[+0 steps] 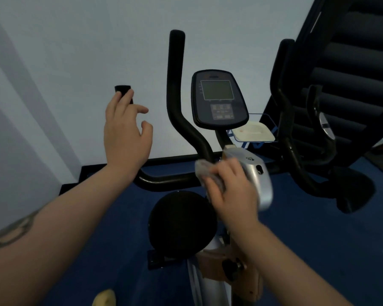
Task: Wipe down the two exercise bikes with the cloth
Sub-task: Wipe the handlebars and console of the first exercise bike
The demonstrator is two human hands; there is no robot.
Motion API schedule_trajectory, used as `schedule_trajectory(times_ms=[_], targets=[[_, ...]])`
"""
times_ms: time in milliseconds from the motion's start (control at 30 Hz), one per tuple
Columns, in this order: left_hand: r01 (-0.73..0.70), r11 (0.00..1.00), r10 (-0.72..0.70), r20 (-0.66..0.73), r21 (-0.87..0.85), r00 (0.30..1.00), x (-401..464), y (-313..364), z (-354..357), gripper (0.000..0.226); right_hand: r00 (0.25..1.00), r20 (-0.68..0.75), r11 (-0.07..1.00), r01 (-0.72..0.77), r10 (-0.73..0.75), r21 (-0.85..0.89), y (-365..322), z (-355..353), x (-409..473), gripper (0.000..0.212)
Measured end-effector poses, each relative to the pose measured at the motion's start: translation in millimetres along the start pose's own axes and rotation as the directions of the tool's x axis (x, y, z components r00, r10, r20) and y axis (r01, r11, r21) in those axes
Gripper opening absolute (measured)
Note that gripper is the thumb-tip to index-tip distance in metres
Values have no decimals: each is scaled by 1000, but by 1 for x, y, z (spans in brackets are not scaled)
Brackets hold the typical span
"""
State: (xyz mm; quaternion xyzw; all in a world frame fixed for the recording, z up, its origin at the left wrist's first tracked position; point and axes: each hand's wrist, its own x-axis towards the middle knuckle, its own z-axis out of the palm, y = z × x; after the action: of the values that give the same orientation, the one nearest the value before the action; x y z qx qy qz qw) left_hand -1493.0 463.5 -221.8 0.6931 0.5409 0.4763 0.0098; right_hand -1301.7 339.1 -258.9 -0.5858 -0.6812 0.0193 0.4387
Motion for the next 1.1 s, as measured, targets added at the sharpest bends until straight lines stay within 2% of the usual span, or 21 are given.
schedule_trajectory(times_ms=[33,167,300,433,533,633,733,900,1033,1100], targets=[[2,1000,-2,4,1,1000,0,0,0,25,1000,22,998,19,-17,-56,2,1,16,16],[17,999,-17,0,-30,1000,-1,0,0,24,1000,21,996,13,-11,-87,4,3,72,18],[31,997,-32,-19,-76,999,-1,-1,-1,23,997,68,999,40,-41,14,5,-2,50,17],[37,995,-40,-34,-92,999,0,-2,1,24,990,126,990,55,-71,127,10,-13,13,25],[28,997,-30,-32,-69,999,1,-3,2,24,976,207,997,61,-69,48,6,-11,50,25],[37,998,-38,-23,-58,999,1,-3,0,24,993,118,1000,12,-11,-12,-6,4,80,20],[37,998,-38,-21,-55,999,-1,-1,0,24,998,23,998,-62,61,31,-9,11,56,18],[43,997,-46,-35,-62,998,0,-2,1,24,993,28,968,-121,118,222,-1,-1,-18,13],[29,999,-30,-18,-45,999,0,-2,1,24,995,56,993,-86,82,86,-2,3,22,17],[26,999,-26,-14,-45,1000,0,-2,1,24,993,64,992,-105,101,75,-4,3,48,15]])
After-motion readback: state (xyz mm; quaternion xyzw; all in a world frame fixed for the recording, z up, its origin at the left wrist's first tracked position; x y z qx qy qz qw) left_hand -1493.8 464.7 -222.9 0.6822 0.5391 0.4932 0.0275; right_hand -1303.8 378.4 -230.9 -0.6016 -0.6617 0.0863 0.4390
